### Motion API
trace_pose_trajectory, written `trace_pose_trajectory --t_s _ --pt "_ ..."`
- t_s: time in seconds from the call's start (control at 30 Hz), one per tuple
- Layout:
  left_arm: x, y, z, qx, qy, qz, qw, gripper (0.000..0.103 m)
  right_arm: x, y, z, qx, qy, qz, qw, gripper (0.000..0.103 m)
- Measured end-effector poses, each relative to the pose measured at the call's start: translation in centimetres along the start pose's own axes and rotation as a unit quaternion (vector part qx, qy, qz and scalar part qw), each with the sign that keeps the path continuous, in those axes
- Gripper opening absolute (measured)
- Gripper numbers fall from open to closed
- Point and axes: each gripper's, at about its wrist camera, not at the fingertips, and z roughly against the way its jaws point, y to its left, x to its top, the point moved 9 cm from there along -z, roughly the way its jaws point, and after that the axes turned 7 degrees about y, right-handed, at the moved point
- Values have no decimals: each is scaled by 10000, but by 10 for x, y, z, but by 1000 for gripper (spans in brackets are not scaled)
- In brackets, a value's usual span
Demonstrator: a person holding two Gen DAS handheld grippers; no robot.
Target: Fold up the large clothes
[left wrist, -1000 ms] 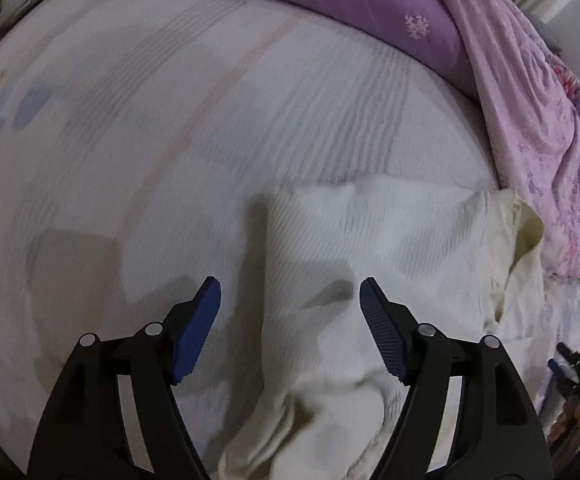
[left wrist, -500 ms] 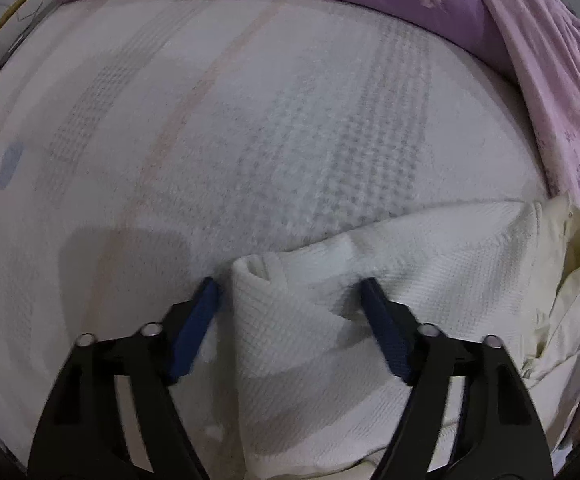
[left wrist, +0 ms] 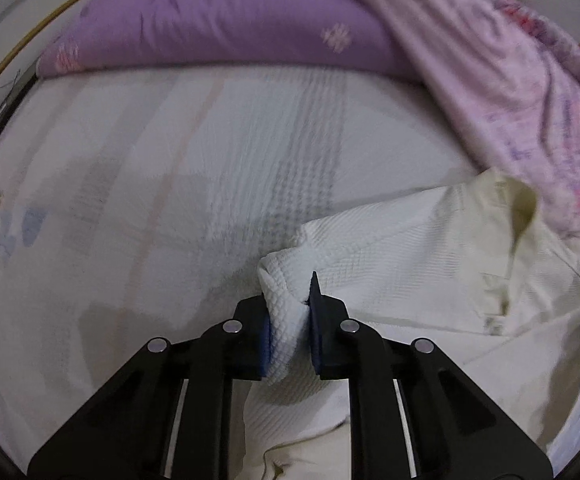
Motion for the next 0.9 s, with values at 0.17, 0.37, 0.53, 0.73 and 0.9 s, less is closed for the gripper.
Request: trace_pose_trajectory --t_s 0.17,0.37,0.53,0.73,0.9 --pt "-17 -4 54 -195 -399 -120 9989 14 -18 18 46 327 -336 19 9989 12" --pt "-64 7 106 -215 -595 -337 9974 14 -57 30 108 547 -547 176 9968 12" --pt "-122 25 142 -238 -618 -23 9978 14 -114 24 155 565 -550 338 9963 11" --pt "-217 48 153 -225 -287 362 9987 14 -206 -11 179 270 -168 149 9994 9" --pt "-308 66 129 -147 340 786 9962 15 -289 -58 153 -166 523 -280 9981 9"
